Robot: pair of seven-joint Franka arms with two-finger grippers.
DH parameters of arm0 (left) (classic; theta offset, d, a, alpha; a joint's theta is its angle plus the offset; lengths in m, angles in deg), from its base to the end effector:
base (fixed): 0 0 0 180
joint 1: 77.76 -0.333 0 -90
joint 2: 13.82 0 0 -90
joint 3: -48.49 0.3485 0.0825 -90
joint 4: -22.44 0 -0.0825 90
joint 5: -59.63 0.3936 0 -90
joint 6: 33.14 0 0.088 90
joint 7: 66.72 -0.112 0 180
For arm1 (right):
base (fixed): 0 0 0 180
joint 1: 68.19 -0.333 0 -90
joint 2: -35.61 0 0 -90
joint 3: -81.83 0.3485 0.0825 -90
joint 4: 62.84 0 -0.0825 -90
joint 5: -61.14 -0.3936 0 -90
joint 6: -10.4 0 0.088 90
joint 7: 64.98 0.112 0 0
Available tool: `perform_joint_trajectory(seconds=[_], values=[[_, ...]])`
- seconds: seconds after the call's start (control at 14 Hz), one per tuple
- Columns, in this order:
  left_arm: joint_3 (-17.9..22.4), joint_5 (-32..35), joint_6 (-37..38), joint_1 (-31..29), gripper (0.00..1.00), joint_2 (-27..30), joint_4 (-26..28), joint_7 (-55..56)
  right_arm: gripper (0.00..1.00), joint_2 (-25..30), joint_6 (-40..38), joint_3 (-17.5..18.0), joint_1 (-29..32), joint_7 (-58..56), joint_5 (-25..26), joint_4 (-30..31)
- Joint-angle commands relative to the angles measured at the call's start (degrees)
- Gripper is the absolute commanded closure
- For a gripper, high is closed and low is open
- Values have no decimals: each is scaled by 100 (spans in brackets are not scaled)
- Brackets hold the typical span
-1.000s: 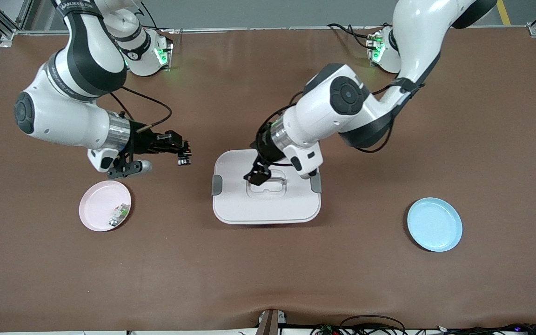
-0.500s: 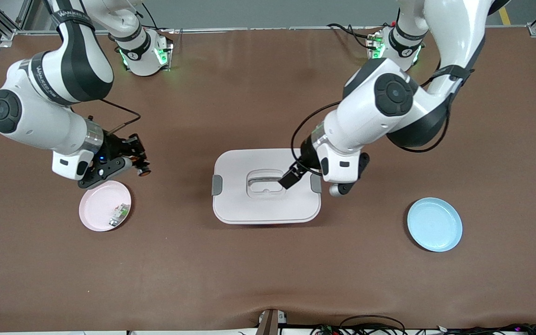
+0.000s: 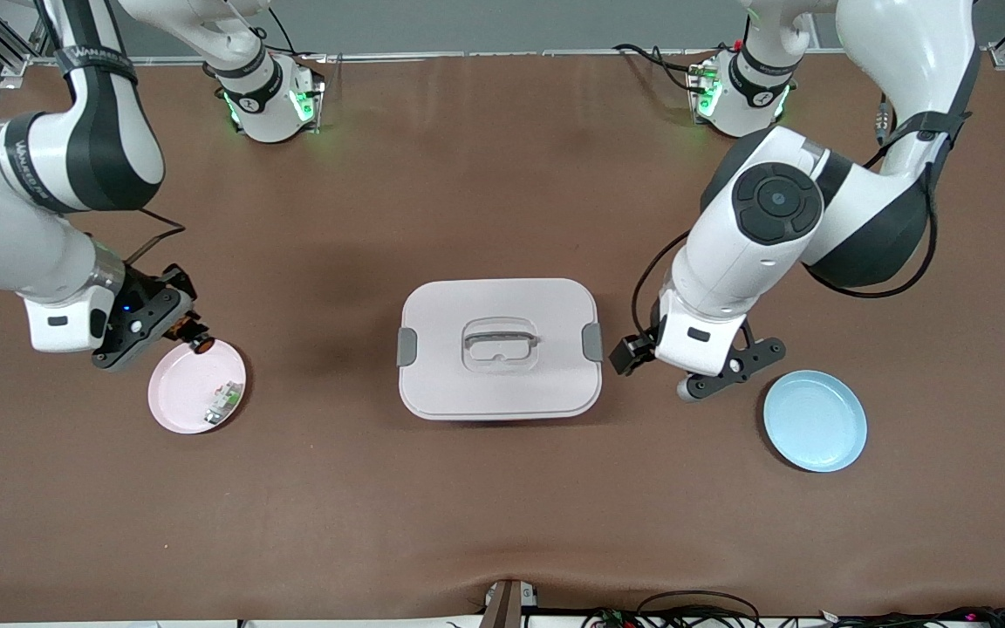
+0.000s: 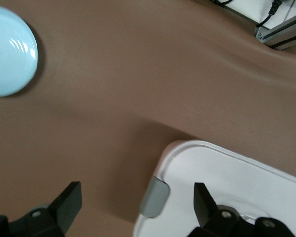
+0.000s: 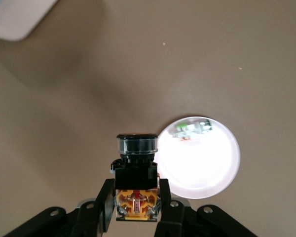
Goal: Transfer orange switch to right arm and place
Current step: 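Move the switch with the right gripper over the pink plate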
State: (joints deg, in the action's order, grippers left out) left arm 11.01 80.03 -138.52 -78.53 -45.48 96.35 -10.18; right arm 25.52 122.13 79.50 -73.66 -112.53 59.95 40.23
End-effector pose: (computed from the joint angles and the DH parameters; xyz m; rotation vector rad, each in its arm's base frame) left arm 0.6629 -0.3145 0.5053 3.0320 0.5520 0.1392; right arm 0.6207 0.0369 0.4686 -2.8254 -1.3255 0.0287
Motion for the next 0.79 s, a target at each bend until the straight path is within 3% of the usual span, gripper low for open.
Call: perform_joint_trajectory(seconds=[0.0,0.5,0.71], values=[[-40,139,315,-415,0,292,97,-932,100,-237,357,83,352,-911,189,-33],[-58,34,1184,-1180,0,994,89,-2549,100,-1081,1430,110,1064,-2785,92,-33],[-58,-413,1764,-1540,0,1477,106,-3181,100,-1336,1624,110,1144,-3110,-83,-41]])
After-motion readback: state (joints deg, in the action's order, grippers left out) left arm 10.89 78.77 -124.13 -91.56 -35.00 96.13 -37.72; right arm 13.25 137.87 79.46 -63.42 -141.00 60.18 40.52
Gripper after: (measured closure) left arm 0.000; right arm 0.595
